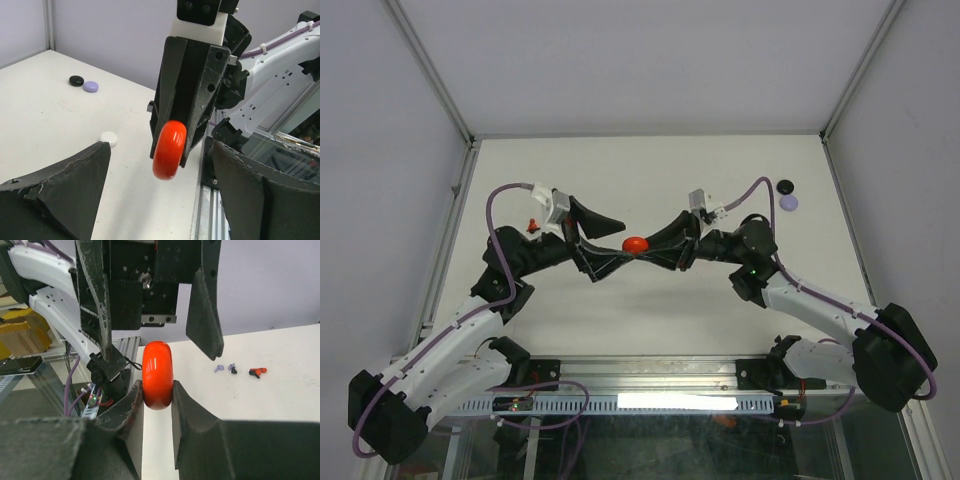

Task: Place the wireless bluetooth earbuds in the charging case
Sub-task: Open the charging case.

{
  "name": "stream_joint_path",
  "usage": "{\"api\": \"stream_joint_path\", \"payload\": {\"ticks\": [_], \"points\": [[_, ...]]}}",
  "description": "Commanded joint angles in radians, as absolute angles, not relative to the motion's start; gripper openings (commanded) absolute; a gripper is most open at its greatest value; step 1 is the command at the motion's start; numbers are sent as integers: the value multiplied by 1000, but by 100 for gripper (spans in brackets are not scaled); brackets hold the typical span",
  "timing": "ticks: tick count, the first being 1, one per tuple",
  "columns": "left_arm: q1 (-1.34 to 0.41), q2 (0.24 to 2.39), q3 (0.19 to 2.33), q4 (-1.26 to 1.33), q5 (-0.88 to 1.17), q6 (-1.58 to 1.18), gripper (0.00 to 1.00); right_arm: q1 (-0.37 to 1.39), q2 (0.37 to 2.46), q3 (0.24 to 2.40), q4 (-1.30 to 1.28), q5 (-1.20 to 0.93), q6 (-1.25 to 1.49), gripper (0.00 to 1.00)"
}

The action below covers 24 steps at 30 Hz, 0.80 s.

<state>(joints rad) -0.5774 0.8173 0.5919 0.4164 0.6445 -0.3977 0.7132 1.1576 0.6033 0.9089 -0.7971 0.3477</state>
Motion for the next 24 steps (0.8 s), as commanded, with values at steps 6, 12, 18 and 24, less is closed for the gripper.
{"api": "stream_joint_path", "payload": {"ticks": [6,12,18,24], "points": [[-584,885,691,341,657,-339,84,710,1118,634,875,-831,279,0],[-584,897,697,288,670,-306,84,710,1116,645,876,-830,277,0],[-584,908,715,240,585,-297,83,710,1118,646,877,-853,269,0],[-584,916,739,239,542,-349,82,710,1116,616,887,-873,243,0]]}}
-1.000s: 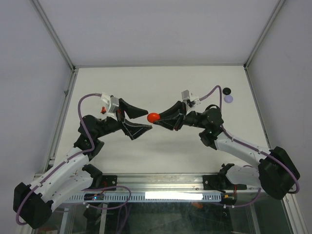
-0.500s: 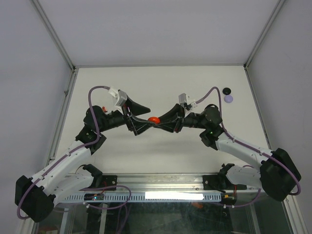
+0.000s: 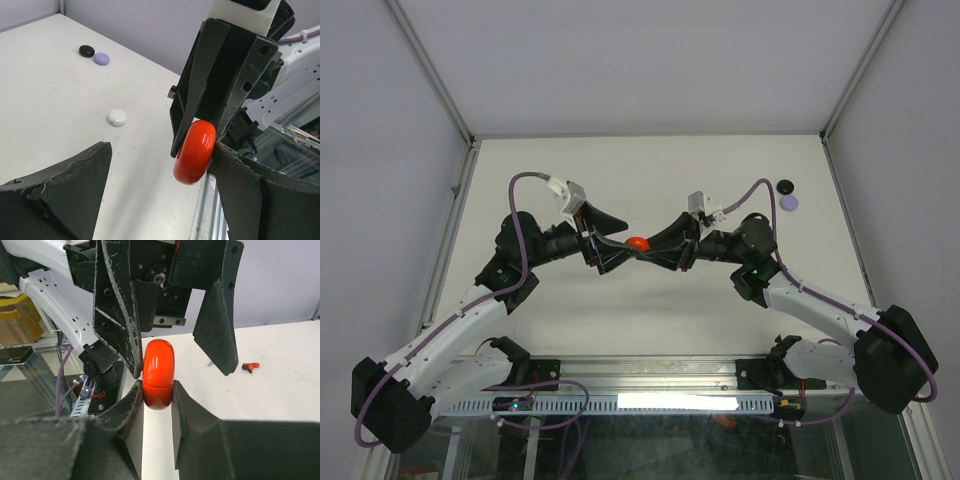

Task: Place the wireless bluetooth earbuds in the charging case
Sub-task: Open the charging case.

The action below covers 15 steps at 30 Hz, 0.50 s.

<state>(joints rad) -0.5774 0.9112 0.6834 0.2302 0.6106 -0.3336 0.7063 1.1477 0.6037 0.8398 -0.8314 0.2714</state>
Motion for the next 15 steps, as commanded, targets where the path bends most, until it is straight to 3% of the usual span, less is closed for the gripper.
{"api": "stream_joint_path", "payload": {"ticks": [1,15], "points": [[-584,916,741,239,540,-356,82,710,1114,613,889,-875,241,0],[-584,895,747,209,456,-385,85,711,1097,595,876,-885,217,0]]}}
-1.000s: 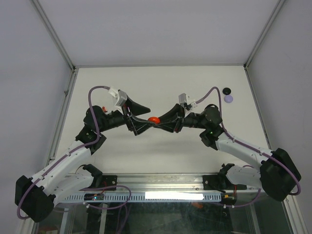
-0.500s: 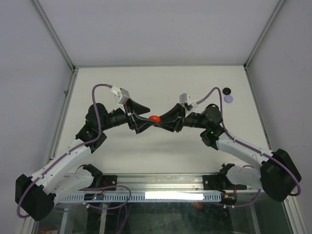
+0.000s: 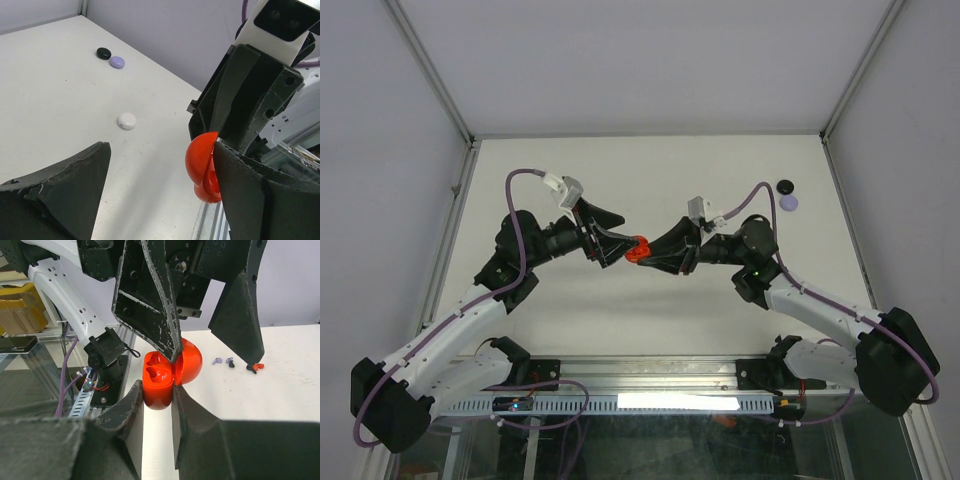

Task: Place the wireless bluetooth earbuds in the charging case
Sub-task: Open the charging case, then pick up the earbud from the center of the board.

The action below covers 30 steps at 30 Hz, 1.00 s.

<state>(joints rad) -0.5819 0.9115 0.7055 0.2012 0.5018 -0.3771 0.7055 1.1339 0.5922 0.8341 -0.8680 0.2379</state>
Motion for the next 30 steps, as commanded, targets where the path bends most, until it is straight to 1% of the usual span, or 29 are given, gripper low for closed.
{"api": "stream_joint_path", "payload": {"ticks": [1,5,10,15,17,19,24,30], "points": [[-584,896,749,207,458,-385,85,710,1096,594,870,-879,214,0],[-584,888,751,205,457,-390,89,710,1094,591,822,-837,174,0],[-584,871,764,145,378,-385,99,697,1087,555,736,-709,79,0],[-583,881,800,20,162,-371,99,682,1065,497,713,-592,10,0],[-576,908,825,-54,43,-366,99,682,1057,472,717,-557,-7,0],[-553,948,853,-116,-21,-362,99,680,1050,451,727,-534,-22,0],[-457,1046,902,-202,-72,-357,99,680,1045,397,755,-497,-49,0],[-293,1196,962,-268,-116,-331,99,677,1041,327,829,-432,-61,0]]}}
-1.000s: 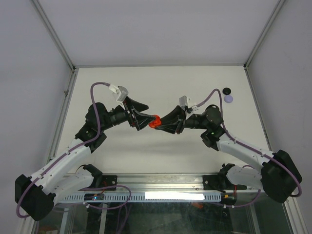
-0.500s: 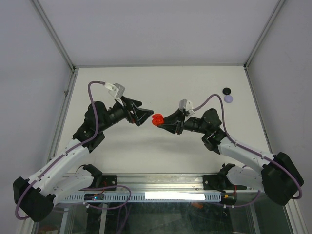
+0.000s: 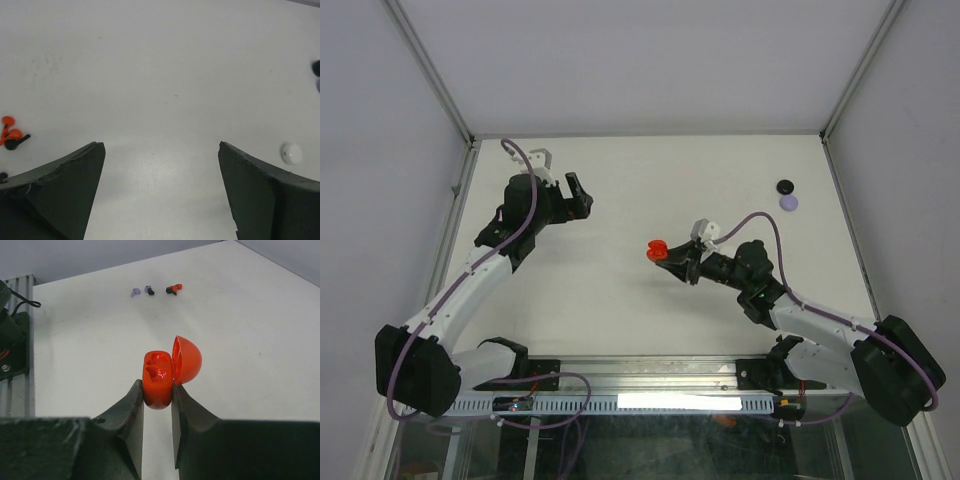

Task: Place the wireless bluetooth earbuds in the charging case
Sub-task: Pick up the earbud from the center of the board.

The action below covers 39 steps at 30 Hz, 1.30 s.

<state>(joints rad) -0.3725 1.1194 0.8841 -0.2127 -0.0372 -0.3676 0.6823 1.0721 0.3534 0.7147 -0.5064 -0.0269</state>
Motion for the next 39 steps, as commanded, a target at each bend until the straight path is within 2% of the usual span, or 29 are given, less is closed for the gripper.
{"api": "stream_joint_path", "payload": {"ticks": [1,9,16,18,19,23,28,39], "points": [[-271,1225,979,-284,-119,-324,99,677,1037,318,840,-421,-62,0],[-132,1466,1135,-399,-196,-227,93,675,1015,253,912,-373,-54,0],[-47,1637,1237,-490,-209,-171,82,675,1012,236,921,-340,-51,0],[-30,1687,1258,-515,-199,-157,74,675,1018,236,921,-338,-51,0],[-23,1705,1269,-525,-198,-150,71,676,1020,236,919,-336,-51,0],[-5,1763,1278,-538,-188,-138,69,675,1028,236,917,-330,-55,0],[0,1827,1317,-561,-165,-133,62,675,1041,242,912,-334,-57,0],[20,1944,1405,-602,-142,-127,40,676,1048,252,889,-336,-64,0]]}}
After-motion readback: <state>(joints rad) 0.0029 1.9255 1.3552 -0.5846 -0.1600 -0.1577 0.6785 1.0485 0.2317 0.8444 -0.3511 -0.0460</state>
